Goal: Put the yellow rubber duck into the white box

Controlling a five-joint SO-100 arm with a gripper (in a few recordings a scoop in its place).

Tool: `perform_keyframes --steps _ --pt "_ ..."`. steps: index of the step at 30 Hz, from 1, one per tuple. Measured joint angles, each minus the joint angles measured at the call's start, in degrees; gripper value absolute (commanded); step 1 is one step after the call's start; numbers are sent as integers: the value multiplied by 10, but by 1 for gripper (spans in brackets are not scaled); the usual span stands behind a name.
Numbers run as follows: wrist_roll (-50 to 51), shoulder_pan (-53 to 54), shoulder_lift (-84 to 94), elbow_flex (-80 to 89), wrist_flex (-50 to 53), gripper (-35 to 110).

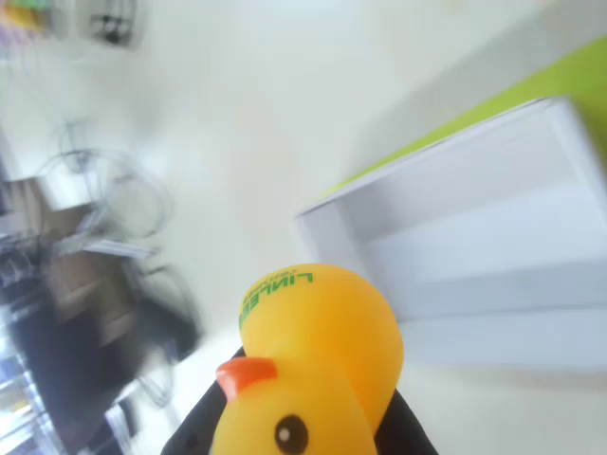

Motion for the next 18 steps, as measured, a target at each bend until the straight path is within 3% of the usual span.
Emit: perform_keyframes --steps 7,18 --pt "-25 3 -178 -141 59 0" --pt "-112 -4 -265 -156 83 0"
